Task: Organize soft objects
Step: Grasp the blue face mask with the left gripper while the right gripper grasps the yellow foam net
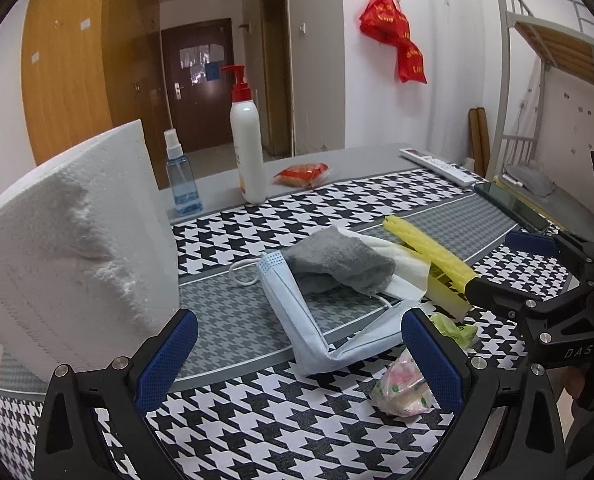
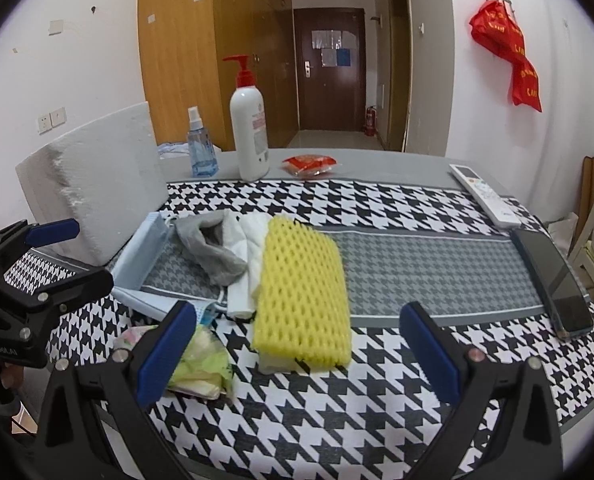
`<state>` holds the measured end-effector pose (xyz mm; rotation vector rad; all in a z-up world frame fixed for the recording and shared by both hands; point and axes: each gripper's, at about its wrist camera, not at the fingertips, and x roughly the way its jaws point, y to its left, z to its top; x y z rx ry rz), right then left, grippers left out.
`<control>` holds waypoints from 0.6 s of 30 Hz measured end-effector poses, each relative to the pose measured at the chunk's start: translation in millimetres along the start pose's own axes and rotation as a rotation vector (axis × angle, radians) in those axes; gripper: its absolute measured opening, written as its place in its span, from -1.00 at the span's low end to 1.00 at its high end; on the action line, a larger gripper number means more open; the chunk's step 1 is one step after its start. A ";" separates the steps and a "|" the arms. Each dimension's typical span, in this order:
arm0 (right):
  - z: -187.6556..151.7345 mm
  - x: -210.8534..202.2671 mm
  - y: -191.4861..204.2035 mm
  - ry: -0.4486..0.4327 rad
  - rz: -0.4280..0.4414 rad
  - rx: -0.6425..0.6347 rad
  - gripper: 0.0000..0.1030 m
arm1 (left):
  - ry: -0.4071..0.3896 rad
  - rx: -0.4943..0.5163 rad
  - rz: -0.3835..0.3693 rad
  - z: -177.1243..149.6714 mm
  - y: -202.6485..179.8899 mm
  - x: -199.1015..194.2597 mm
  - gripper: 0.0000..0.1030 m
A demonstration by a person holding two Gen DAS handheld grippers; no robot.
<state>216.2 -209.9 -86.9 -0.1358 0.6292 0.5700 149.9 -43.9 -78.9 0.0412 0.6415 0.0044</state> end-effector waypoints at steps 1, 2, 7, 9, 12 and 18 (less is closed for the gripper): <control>0.0 1.3 -0.4 0.005 -0.001 0.000 1.00 | 0.002 0.002 -0.002 0.6 -0.1 1.5 0.98; 0.3 3.4 -1.3 0.014 -0.004 0.000 1.00 | 0.006 0.003 -0.004 1.1 -0.2 3.2 0.98; 0.7 10.8 -3.9 0.047 -0.028 -0.001 0.99 | 0.029 0.004 -0.006 1.1 -1.0 11.7 0.98; 0.8 11.7 -5.0 0.052 -0.031 -0.001 0.99 | 0.035 0.001 -0.007 1.2 -0.6 14.3 0.98; 0.8 13.4 -6.8 0.057 -0.025 0.002 0.86 | 0.047 0.001 -0.010 0.1 -0.8 18.2 0.98; -0.8 24.5 -8.1 0.112 -0.014 0.001 0.26 | 0.058 0.008 -0.017 -1.0 -2.2 24.0 0.98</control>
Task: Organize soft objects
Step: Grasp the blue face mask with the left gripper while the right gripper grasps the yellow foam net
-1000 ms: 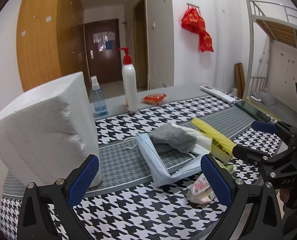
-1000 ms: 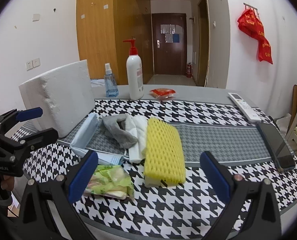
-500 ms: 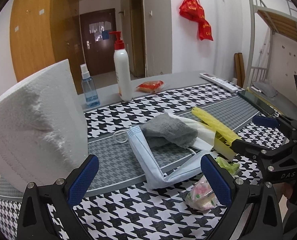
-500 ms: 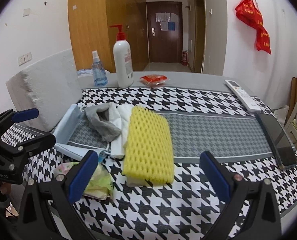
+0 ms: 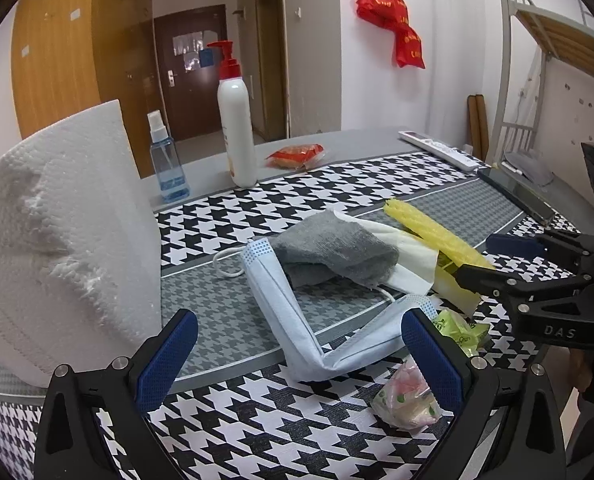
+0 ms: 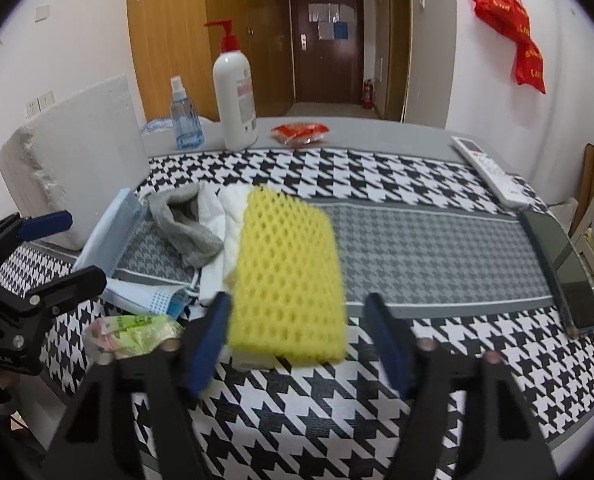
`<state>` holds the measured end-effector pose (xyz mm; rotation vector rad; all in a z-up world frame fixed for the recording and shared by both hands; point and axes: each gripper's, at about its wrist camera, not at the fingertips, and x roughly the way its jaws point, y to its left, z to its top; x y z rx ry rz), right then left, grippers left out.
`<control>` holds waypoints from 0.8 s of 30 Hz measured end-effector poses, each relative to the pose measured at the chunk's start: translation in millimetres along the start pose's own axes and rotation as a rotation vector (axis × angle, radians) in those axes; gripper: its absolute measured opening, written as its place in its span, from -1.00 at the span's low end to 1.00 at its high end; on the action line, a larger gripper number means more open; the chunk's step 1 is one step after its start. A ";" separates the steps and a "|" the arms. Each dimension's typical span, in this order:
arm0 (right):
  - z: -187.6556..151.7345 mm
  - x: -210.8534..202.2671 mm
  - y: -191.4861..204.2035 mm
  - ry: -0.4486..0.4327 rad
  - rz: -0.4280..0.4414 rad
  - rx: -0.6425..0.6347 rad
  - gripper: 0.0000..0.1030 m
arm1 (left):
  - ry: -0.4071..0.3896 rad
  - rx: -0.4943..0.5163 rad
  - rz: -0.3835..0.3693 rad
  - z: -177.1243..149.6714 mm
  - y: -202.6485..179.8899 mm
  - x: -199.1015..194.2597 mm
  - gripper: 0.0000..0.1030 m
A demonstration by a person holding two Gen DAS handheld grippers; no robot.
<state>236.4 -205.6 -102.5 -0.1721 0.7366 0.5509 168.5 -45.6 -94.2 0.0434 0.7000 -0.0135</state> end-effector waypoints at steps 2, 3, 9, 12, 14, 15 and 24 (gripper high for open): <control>-0.4 2.6 -0.9 0.011 -0.001 0.001 0.14 | 0.005 -0.001 -0.001 -0.7 -0.3 1.1 0.98; -0.6 3.5 -1.0 0.015 -0.002 0.002 0.06 | 0.007 -0.002 -0.002 -0.3 -0.5 2.0 0.98; 0.2 8.9 -8.3 0.036 -0.002 0.021 -0.44 | 0.027 -0.015 -0.005 -0.4 1.9 8.3 0.98; 1.0 9.2 -14.0 0.039 -0.003 0.041 -0.45 | 0.033 -0.019 -0.007 -0.8 2.4 10.0 0.98; 0.2 10.0 -14.6 0.041 0.000 0.039 -0.45 | 0.040 -0.028 -0.002 -0.7 4.1 12.1 0.97; 0.1 10.1 -14.4 0.040 0.001 0.039 -0.44 | 0.046 -0.034 -0.005 -1.0 4.7 13.0 0.91; -0.3 10.0 -14.7 0.041 0.010 0.043 -0.44 | 0.110 -0.082 -0.007 -5.0 12.5 22.9 0.30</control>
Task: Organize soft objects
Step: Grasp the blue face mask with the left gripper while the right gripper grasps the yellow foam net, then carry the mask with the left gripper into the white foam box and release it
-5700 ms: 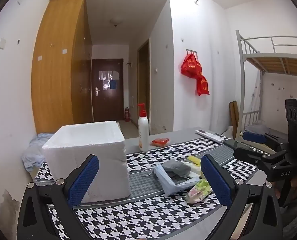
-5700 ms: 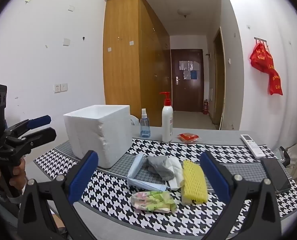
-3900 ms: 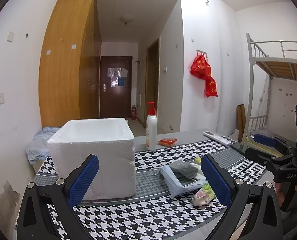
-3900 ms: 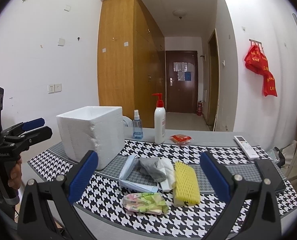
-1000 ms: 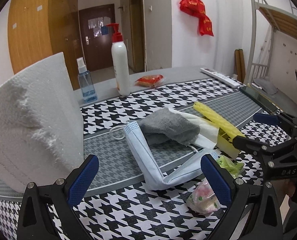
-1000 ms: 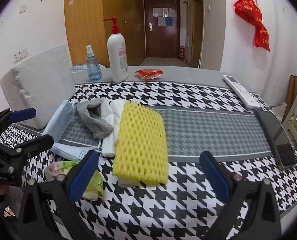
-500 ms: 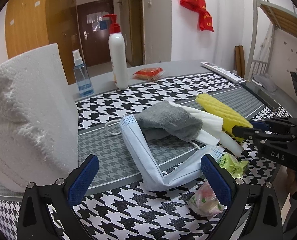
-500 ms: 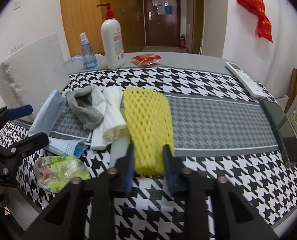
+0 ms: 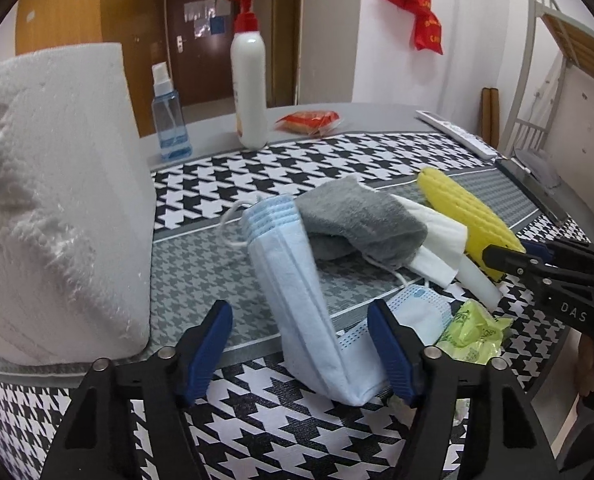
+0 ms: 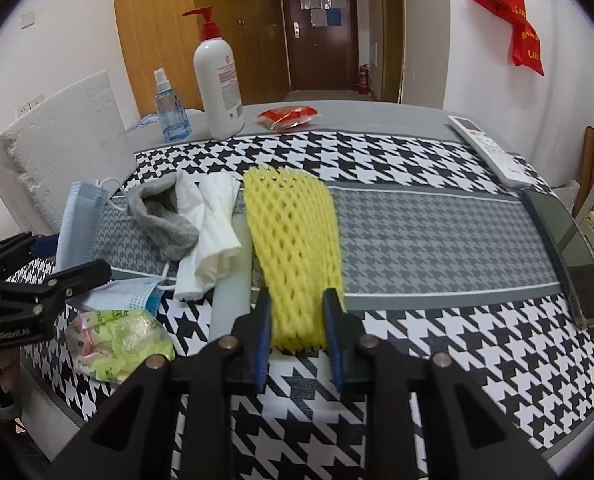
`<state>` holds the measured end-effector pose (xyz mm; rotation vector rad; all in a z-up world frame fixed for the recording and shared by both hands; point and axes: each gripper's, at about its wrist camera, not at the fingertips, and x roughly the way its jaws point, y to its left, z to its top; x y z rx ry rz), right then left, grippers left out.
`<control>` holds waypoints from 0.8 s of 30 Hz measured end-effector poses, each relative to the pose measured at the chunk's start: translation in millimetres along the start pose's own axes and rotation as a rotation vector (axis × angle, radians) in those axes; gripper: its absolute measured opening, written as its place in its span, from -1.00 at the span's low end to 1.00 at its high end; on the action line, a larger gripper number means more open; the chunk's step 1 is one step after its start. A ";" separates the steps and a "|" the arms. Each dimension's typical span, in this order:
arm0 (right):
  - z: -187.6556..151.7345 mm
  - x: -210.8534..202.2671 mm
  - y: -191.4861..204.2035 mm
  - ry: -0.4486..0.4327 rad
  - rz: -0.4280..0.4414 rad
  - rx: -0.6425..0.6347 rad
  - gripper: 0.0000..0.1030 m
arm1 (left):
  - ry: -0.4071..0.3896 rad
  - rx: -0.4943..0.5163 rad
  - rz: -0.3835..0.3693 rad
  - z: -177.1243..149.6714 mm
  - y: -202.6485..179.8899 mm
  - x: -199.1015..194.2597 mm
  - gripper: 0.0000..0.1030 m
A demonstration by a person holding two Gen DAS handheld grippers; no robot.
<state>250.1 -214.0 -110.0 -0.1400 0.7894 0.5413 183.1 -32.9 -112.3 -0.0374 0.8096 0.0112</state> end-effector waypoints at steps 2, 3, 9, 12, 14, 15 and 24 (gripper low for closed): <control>-0.1 0.1 -0.4 0.000 0.001 0.001 -0.44 | 0.016 -0.003 0.007 -1.3 1.1 1.9 0.15; -0.1 0.1 -0.5 0.000 0.002 0.001 -0.44 | 0.025 -0.002 0.009 -1.8 1.1 3.0 0.05; -0.5 0.2 -0.4 0.001 0.005 0.000 -0.44 | 0.053 0.007 0.009 -6.7 1.1 3.5 -0.64; -0.7 -0.2 -1.3 -0.003 0.006 0.006 -0.52 | 0.047 0.005 0.000 -8.5 2.0 0.7 -0.75; -0.8 -0.7 -3.6 -0.007 0.005 0.020 -0.63 | 0.033 -0.001 -0.012 -8.7 2.8 -3.4 -0.75; -0.9 -1.5 -5.1 -0.012 0.002 0.029 -0.68 | 0.022 -0.001 -0.019 -8.6 2.5 -6.3 -0.75; 1.7 -14.8 -2.2 -0.049 0.000 0.037 -0.70 | -0.062 -0.009 -0.022 -5.2 5.1 -27.1 -0.76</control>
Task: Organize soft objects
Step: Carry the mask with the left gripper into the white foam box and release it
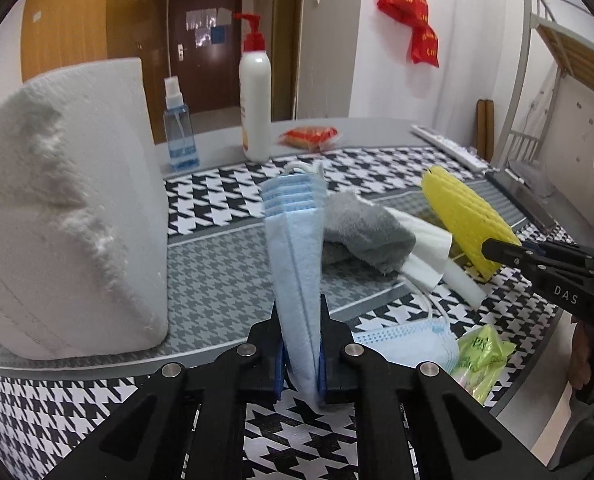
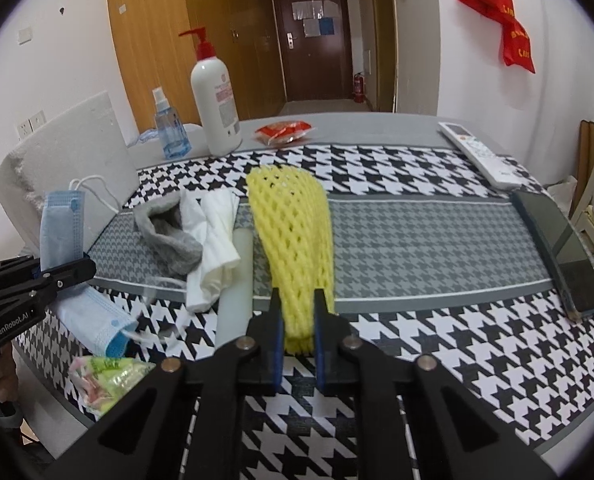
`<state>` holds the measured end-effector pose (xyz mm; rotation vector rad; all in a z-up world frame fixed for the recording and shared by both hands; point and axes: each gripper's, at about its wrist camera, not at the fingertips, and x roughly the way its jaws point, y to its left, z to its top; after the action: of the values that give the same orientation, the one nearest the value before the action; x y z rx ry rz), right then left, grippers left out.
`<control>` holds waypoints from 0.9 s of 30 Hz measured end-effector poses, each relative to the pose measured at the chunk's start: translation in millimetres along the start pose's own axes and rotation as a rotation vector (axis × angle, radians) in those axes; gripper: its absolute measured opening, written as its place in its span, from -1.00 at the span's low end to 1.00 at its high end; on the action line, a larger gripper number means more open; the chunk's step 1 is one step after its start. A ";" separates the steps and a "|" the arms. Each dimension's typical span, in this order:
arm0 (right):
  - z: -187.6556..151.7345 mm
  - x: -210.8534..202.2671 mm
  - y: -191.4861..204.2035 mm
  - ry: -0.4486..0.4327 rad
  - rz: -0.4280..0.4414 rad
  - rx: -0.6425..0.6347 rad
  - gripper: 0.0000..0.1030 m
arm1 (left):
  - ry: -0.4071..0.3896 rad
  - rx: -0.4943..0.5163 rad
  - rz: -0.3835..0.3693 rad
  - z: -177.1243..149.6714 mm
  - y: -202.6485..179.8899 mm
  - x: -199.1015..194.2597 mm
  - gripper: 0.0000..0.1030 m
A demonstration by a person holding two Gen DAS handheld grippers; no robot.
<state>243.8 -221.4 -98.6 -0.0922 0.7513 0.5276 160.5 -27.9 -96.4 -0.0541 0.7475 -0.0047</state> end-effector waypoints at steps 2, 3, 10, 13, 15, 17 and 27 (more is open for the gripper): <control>1.1 -4.7 1.3 -0.012 -0.005 -0.004 -0.70 | -0.010 -0.001 -0.002 1.1 0.3 -3.3 -0.76; 0.7 -6.8 1.4 -0.016 -0.006 -0.004 -0.70 | -0.014 0.000 -0.004 1.7 0.6 -4.8 -0.76; 3.8 -23.1 8.5 -0.053 -0.007 -0.018 -0.70 | -0.072 0.010 0.004 6.1 2.7 -22.8 -0.82; 4.3 -28.3 11.4 -0.064 -0.007 -0.025 -0.70 | -0.097 0.010 0.009 8.1 3.5 -31.4 -0.84; 4.7 -33.2 13.9 -0.077 -0.001 -0.029 -0.70 | -0.113 0.009 0.010 8.8 3.2 -37.2 -0.84; 5.4 -37.0 15.5 -0.089 0.004 -0.031 -0.70 | -0.129 0.015 0.011 9.0 2.8 -42.4 -0.84; 11.7 -52.2 29.0 -0.136 0.025 -0.058 -0.70 | -0.190 0.019 0.033 14.4 5.4 -62.3 -0.84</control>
<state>205.3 -215.3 -51.9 -0.1003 0.6047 0.5739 124.5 -20.4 -43.9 -0.0243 0.5582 0.0244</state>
